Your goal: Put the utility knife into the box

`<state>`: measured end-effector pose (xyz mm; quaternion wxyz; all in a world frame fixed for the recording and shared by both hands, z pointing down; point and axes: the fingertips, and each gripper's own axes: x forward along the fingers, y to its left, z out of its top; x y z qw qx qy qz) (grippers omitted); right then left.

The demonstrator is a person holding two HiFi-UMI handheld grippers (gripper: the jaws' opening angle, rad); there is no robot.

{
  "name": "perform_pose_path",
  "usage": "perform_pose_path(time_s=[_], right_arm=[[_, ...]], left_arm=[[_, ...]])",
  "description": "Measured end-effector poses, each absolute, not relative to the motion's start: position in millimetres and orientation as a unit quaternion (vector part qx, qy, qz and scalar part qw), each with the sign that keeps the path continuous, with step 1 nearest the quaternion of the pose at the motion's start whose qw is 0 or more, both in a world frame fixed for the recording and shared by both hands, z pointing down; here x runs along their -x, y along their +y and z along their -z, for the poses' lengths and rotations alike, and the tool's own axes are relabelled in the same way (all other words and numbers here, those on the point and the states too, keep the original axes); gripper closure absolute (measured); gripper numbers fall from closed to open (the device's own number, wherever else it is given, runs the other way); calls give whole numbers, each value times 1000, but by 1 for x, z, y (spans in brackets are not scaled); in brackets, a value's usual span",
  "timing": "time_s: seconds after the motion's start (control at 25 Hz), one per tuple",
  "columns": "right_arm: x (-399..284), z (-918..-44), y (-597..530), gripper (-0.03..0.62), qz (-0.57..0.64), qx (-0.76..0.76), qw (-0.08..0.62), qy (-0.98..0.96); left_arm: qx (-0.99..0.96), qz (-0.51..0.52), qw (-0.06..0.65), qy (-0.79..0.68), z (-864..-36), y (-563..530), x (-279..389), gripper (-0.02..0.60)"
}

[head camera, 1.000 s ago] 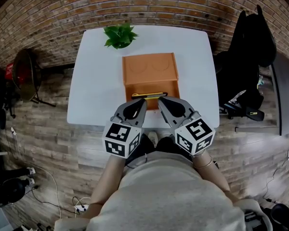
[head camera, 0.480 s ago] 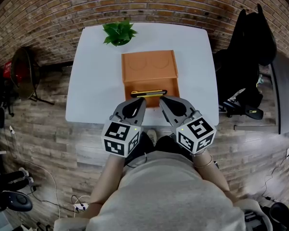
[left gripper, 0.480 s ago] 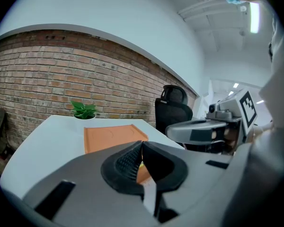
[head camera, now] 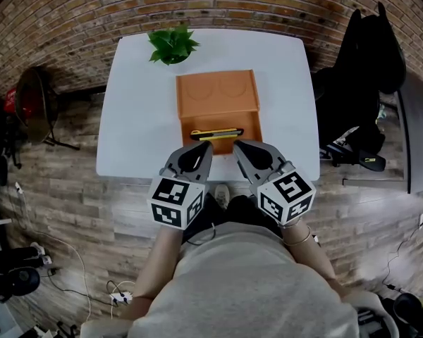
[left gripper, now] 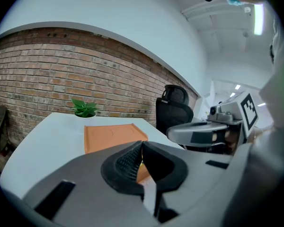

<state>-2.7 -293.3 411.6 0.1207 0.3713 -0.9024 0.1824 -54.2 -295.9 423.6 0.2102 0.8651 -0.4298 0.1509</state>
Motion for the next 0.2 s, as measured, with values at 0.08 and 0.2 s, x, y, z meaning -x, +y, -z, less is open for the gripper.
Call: perform_pose_path(time_s=[0.08,0.2], right_arm=[[1,-413,-294,595,-184,-373,123,-901],[-1,-415,-296,595,-185,-374,125,-900]], left_arm=[[-865,-150,212,-430,-424,-297,53,574],[-865,-150,213,-428,-424,-301,52,574]])
